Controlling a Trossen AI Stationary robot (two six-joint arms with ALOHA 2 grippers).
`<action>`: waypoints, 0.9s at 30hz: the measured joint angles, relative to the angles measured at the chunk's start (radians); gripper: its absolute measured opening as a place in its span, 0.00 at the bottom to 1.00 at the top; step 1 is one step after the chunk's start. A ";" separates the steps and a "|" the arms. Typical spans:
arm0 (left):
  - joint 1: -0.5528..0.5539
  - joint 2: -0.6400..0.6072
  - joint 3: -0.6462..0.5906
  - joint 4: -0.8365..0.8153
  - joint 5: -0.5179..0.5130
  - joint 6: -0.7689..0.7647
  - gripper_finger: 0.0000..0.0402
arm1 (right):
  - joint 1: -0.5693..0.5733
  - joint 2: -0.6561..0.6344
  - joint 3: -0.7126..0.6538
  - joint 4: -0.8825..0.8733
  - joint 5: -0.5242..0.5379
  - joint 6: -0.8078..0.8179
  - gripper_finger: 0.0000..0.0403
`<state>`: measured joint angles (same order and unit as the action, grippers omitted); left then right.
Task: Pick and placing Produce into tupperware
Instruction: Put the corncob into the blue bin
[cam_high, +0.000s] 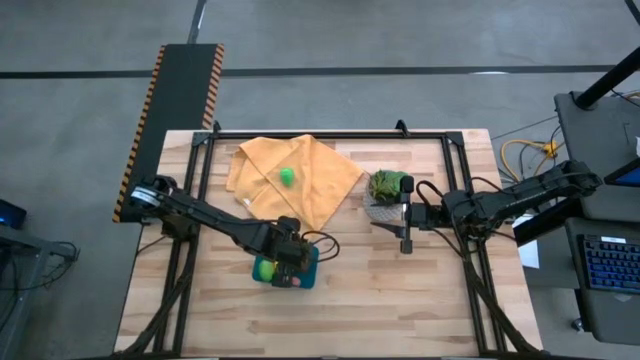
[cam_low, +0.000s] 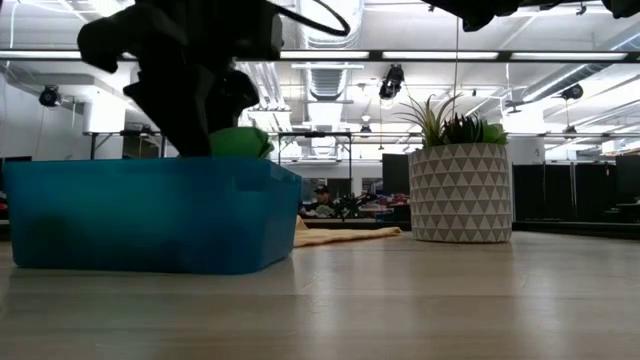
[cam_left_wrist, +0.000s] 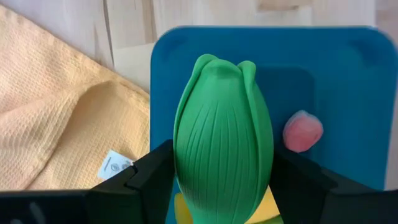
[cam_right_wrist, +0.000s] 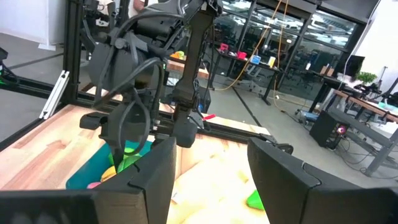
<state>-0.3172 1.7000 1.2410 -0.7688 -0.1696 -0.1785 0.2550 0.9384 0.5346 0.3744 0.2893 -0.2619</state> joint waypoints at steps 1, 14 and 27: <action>0.000 0.000 -0.004 0.000 0.000 0.000 0.52 | 0.000 0.000 0.000 0.000 0.000 0.000 0.48; 0.004 0.005 -0.006 0.005 0.000 -0.025 0.56 | 0.000 0.000 0.000 0.000 0.000 0.000 0.48; 0.010 0.014 0.014 0.008 0.007 -0.025 0.65 | 0.000 0.000 0.000 0.000 0.000 0.000 0.48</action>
<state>-0.3073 1.7142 1.2554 -0.7611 -0.1626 -0.2035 0.2546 0.9385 0.5346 0.3746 0.2890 -0.2615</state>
